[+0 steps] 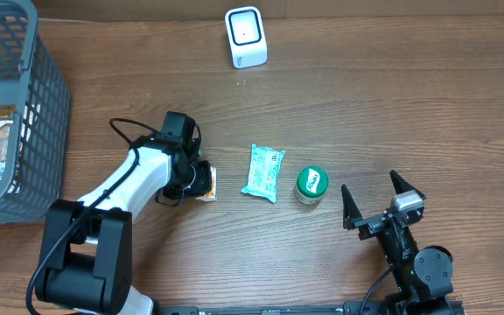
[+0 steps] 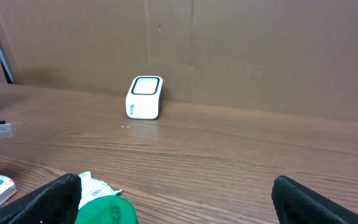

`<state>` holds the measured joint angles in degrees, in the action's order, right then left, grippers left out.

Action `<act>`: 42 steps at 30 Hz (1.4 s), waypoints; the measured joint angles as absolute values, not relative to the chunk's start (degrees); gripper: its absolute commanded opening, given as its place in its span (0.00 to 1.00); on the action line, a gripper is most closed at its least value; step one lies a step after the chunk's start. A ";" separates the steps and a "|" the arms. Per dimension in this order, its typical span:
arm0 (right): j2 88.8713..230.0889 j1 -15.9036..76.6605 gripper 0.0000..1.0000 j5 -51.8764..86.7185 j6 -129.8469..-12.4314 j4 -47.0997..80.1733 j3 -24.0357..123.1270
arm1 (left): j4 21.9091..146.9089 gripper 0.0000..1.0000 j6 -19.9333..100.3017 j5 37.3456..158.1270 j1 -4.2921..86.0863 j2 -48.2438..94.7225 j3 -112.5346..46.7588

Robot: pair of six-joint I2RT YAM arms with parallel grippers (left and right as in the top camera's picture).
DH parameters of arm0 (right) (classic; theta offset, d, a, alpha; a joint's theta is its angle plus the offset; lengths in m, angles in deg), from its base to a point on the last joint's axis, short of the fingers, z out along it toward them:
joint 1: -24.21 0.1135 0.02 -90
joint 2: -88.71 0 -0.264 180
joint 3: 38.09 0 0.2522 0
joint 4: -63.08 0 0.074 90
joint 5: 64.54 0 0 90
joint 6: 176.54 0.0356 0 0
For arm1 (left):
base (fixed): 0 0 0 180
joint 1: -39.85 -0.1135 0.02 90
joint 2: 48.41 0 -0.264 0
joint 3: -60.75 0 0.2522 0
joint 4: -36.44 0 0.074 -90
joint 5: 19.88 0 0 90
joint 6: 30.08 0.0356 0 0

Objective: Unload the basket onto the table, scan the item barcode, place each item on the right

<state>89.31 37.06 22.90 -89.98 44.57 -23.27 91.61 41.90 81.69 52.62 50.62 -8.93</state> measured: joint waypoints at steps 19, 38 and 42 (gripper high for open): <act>89.31 37.06 1.00 22.87 -89.96 44.52 -23.27 | 105.66 0.04 38.51 55.92 63.51 45.61 -17.70; 89.31 37.06 1.00 22.90 -89.96 44.57 -23.27 | 98.52 0.04 29.59 35.36 79.53 50.11 -17.74; 89.31 37.06 1.00 22.87 -89.98 44.57 -23.27 | 97.25 0.04 29.38 35.71 79.64 51.53 -17.74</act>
<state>89.31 37.06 22.87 -89.98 44.57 -23.27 97.25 29.38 35.71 79.64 51.53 -17.74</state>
